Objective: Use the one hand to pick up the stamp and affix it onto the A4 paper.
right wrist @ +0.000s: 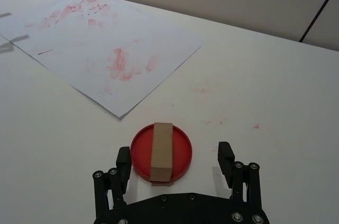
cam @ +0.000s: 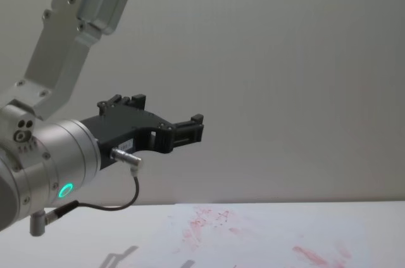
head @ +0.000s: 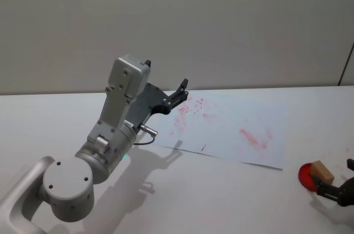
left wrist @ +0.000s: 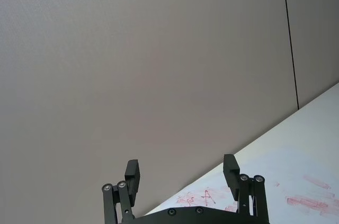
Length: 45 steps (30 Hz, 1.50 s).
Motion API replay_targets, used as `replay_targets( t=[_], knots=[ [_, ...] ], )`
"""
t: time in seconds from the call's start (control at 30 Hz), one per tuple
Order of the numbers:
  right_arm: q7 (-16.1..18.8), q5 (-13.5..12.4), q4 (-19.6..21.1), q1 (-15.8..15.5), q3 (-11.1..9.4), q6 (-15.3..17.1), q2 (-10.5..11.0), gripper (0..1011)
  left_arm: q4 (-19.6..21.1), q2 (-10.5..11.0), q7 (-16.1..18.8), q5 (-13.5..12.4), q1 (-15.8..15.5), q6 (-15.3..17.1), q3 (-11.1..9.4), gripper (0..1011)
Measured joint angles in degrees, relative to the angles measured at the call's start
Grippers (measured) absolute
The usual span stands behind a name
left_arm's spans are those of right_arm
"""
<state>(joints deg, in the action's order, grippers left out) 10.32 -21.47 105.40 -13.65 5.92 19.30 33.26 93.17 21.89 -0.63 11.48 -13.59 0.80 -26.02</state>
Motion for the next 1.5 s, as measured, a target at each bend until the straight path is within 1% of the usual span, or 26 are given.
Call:
replay_targets(
  t=[0.27, 0.5, 0.73, 0.8, 0.87, 0.9, 1.0, 1.1, 1.13, 1.2, 1.27, 1.3, 1.33, 1.37, 1.5],
  knots=[
    [2.0, 2.0, -1.7, 2.2, 1.3, 1.6, -1.3, 1001, 0.0, 0.0, 0.0, 0.0, 0.0, 0.0, 0.0, 1001],
    [2.7, 3.0, -2.8, 3.5, 1.8, 2.6, -2.0, 1001, 0.0, 0.0, 0.0, 0.0, 0.0, 0.0, 0.0, 1001],
    [3.2, 3.7, -3.5, 4.2, 2.1, 3.1, -2.5, 839, 0.0, 0.0, 0.0, 0.0, 0.0, 0.0, 0.0, 1001],
    [3.2, 3.8, -3.6, 4.4, 2.2, 3.2, -2.6, 767, 0.0, 0.0, 0.0, 0.0, 0.0, 0.0, 0.0, 1001],
    [3.3, 3.9, -3.7, 4.5, 2.2, 3.3, -2.6, 732, 0.0, 0.0, 0.0, 0.0, 0.0, 0.0, 0.0, 1001],
    [3.3, 3.9, -3.8, 4.6, 2.3, 3.3, -2.7, 675, 0.0, 0.0, 0.0, 0.0, 0.0, 0.0, 0.0, 1001],
    [3.4, 4.0, -3.9, 4.7, 2.3, 3.4, -2.7, 616, 0.0, 0.0, 0.0, 0.0, 0.0, 0.0, 0.0, 1001],
    [3.5, 4.2, -4.0, 4.9, 2.4, 3.5, -2.8, 493, 0.0, 0.0, 0.0, 0.0, 0.0, 0.0, 0.0, 1001],
    [3.5, 4.2, -4.0, 4.9, 2.4, 3.5, -2.8, 493, 0.0, 0.0, 0.0, 0.0, 0.0, 0.0, 0.0, 1001],
    [3.6, 4.2, -4.1, 4.9, 2.4, 3.6, -2.8, 369, 0.0, 0.0, 0.0, 0.0, 0.0, 0.0, 0.0, 1001],
    [3.6, 4.3, -4.1, 5.0, 2.4, 3.6, -2.9, 358, 0.0, 0.0, 0.0, 0.0, 0.0, 0.0, 0.0, 1001],
    [3.6, 4.3, -4.1, 5.0, 2.4, 3.6, -2.9, 310, 0.0, 0.0, 0.0, 0.0, 0.0, 0.0, 0.0, 1001],
    [3.6, 4.3, -4.1, 5.0, 2.5, 3.6, -2.9, 291, 0.0, 0.0, 0.0, 0.0, 0.0, 0.0, 0.0, 1001],
    [3.6, 4.3, -4.2, 5.0, 2.5, 3.7, -2.9, 236, 0.0, 0.0, 0.0, 0.0, 0.0, 0.0, 0.0, 1001],
    [3.7, 4.4, -4.2, 5.1, 2.5, 3.7, -2.9, 220, 0.0, 0.0, 0.0, 0.0, 0.0, 0.0, 0.0, 1001]
  ],
)
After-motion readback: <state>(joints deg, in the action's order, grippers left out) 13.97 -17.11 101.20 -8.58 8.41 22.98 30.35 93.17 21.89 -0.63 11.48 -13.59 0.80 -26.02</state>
